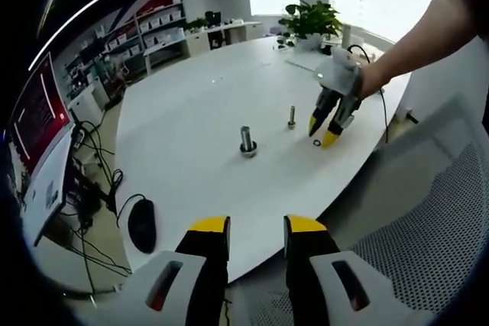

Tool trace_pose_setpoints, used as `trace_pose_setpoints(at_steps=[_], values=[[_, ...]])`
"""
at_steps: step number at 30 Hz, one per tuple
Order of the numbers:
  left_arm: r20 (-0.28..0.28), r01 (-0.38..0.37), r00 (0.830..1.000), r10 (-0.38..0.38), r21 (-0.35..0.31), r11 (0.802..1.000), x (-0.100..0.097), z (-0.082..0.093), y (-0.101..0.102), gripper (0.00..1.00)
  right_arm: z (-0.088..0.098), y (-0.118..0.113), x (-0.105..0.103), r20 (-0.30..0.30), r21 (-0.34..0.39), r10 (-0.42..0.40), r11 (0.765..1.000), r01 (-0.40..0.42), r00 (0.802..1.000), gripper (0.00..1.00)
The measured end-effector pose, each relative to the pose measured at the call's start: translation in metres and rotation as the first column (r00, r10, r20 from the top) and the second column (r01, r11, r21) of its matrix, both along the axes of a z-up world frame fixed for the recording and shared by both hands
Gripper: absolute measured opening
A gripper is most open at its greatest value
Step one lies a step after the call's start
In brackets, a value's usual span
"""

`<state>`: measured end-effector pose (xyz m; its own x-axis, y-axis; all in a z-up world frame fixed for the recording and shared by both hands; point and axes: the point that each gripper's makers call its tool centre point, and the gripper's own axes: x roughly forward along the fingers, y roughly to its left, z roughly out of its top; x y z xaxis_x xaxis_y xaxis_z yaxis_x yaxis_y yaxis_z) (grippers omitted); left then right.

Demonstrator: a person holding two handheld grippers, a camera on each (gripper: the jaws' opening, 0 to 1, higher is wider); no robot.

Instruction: Place the washer onto the threaded stud by aligning its center hole with the stud, sliding it down to the base, and recovering from edge contact or off-axis alignment until the washer reaches the visible bottom stop.

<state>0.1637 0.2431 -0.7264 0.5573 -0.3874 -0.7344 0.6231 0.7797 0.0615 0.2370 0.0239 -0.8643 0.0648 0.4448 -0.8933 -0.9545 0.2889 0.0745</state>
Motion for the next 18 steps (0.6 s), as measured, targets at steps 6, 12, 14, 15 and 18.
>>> trace_pose_setpoints(at_steps=[6, 12, 14, 15, 18], values=[[0.005, -0.001, 1.000, 0.001, 0.000, 1.000, 0.0012, 0.0010, 0.0004, 0.26, -0.0018, -0.0018, -0.0041, 0.076, -0.063, 0.157, 0.986, -0.152, 0.985, 0.27], [0.005, -0.003, 1.000, 0.003, 0.005, 1.000, 0.0012, 0.0007, 0.0006, 0.26, -0.0024, -0.0007, -0.0049, 0.062, -0.086, 0.185, 0.980, -0.179, 0.981, 0.22], [0.006, -0.002, 1.000, 0.002, 0.007, 1.000, 0.0011, 0.0006, 0.0007, 0.26, -0.0028, -0.0005, -0.0037, 0.056, -0.096, 0.194, 0.978, -0.188, 0.979, 0.20], [0.007, -0.004, 1.000, 0.004, 0.006, 1.000, 0.0012, 0.0008, 0.0007, 0.26, -0.0024, -0.0009, -0.0033, 0.049, -0.107, 0.205, 0.974, -0.199, 0.978, 0.19], [0.010, -0.008, 1.000, 0.008, 0.006, 1.000, 0.0018, 0.0013, 0.0015, 0.26, -0.0033, -0.0015, -0.0031, 0.033, -0.136, 0.243, 0.962, -0.237, 0.969, 0.19]])
